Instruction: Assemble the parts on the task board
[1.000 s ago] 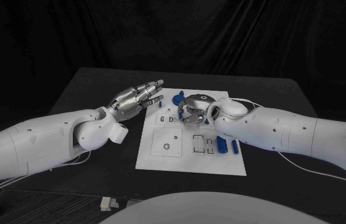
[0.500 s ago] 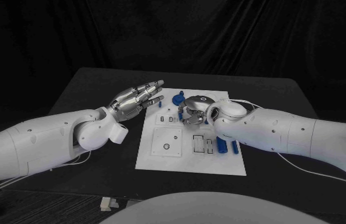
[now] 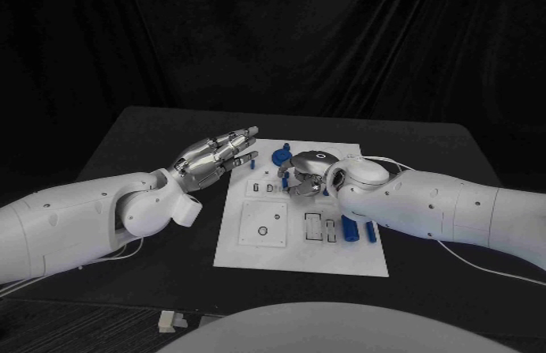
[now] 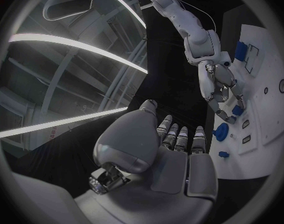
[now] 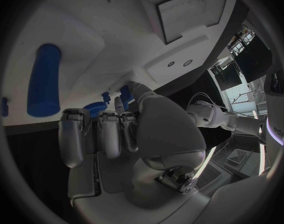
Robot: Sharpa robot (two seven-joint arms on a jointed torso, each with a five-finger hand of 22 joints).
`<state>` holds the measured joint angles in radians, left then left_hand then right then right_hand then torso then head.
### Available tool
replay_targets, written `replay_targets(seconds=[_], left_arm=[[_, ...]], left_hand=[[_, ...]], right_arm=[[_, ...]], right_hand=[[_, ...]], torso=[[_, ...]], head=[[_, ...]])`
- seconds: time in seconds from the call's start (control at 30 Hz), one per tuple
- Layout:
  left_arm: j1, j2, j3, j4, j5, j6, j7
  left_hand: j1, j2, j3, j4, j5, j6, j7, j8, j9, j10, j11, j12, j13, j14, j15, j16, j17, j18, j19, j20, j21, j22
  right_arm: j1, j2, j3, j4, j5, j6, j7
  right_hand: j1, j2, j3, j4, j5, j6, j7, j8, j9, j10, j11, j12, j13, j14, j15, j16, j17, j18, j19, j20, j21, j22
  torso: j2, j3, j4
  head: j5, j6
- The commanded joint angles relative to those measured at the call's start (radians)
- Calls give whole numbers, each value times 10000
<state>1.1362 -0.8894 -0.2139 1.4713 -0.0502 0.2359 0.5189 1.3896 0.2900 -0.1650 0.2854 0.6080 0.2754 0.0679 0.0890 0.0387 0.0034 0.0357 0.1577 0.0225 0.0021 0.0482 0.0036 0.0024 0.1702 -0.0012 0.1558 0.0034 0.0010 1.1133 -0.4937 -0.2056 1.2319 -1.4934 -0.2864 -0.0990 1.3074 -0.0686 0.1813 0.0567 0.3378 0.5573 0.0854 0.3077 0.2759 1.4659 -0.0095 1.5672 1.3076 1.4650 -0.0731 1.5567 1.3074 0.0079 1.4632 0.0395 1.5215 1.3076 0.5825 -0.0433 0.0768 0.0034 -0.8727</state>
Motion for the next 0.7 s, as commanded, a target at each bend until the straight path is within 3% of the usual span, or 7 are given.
replay_targets(seconds=[0.03, 0.4, 0.53, 0.57, 0.6, 0.67, 0.7], left_arm=[[-18, 20, 10, 2, 4, 131, 82], [-27, 14, 10, -33, 4, 106, 74], [-28, -17, 10, -27, 4, -74, 114], [-28, -32, 10, -21, 4, -138, 133], [-28, -46, 11, -13, 4, -197, 153], [-27, -116, 12, 48, 4, -420, 253], [-25, -169, 12, 100, -4, -558, 313]], left_hand=[[104, -29, 66, 2, 49, 17, 42, 43, 7, 27, 67, -23, 4, -14, 90, -14, -15, 35, 12, 56, -34, -10], [169, -204, 64, -74, 30, -13, 38, 45, 6, 23, 60, -26, 5, -12, 95, -8, -12, 74, 18, 117, -28, -4], [323, -390, 82, -227, -76, 5, 48, 68, 11, 31, 70, 17, 12, -6, 107, 13, -4, 99, 48, 176, -1, 20], [372, -431, 95, -277, -131, 6, 58, 72, 11, 38, 81, 42, 16, -2, 110, 22, 0, 105, 60, 192, 11, 29], [437, -493, 111, -346, -230, -2, 74, 73, 10, 49, 98, 87, 22, 6, 128, 45, 9, 111, 85, 224, 31, 45], [890, -851, 294, -844, -937, 72, 275, 113, 27, 353, 366, 1027, 163, 219, 277, 453, 146, 118, 226, 381, 133, 118], [1220, -1051, 502, -1203, -1272, 144, 409, 146, 40, 751, 575, 2006, 317, 622, 396, 998, 305, 117, 378, 483, 234, 183]], right_arm=[[-24, -28, -15, 2, -75, -54, -54], [108, -297, -14, 346, -75, -836, 427], [366, -652, -14, 870, -75, -1269, 549], [448, -760, -14, 1022, -75, -1379, 573], [513, -846, -14, 1144, -75, -1466, 586], [724, -1136, -14, 1537, -75, -1715, 582], [840, -1314, -14, 1765, -75, -1845, 583]], right_hand=[[-188, 32, -148, 31, -408, -79, -25, -83, -155, 1049, -1, 36, 2632, 971, 11, -51, 2220, 83, 791, -1, -59, 2418], [-558, -68, -735, 375, -1840, 117, -67, -50, -565, 1049, -43, 36, 2632, 972, -29, -49, 2220, 74, 810, -42, -34, 2430], [-727, -306, -1000, 829, -2565, 150, -59, -35, -732, 1049, -32, 36, 2632, 967, -13, -59, 2195, 75, 810, -47, -37, 2429], [-730, -512, -1072, 1161, -2796, 160, -56, -27, -805, 1049, -30, 36, 2632, 967, -14, -58, 2196, 74, 813, -44, -34, 2431], [-737, -607, -1110, 1334, -2834, 168, -40, -21, -834, 1049, -41, 36, 2632, 966, -9, -60, 2190, 75, 811, -42, -37, 2430], [-725, -806, -1202, 1842, -2854, 188, -33, -9, -905, 1049, -35, 36, 2632, 961, -13, -69, 2169, 78, 804, -44, -51, 2425], [-715, -828, -1215, 1923, -2861, 192, -34, -7, -916, 1049, -25, 36, 2632, 960, -22, -73, 2161, 79, 802, -40, -55, 2423]], torso=[[0, 1, 0], [0, 2, -3], [-2, 4, -5], [-1, 4, -4], [-3, 6, -6], [-7, 6, -6], [-11, 5, -8]], head=[[-6, 1], [-70, 1], [-86, 1], [-101, 1], [-117, 1], [-159, 1], [-152, 1]])
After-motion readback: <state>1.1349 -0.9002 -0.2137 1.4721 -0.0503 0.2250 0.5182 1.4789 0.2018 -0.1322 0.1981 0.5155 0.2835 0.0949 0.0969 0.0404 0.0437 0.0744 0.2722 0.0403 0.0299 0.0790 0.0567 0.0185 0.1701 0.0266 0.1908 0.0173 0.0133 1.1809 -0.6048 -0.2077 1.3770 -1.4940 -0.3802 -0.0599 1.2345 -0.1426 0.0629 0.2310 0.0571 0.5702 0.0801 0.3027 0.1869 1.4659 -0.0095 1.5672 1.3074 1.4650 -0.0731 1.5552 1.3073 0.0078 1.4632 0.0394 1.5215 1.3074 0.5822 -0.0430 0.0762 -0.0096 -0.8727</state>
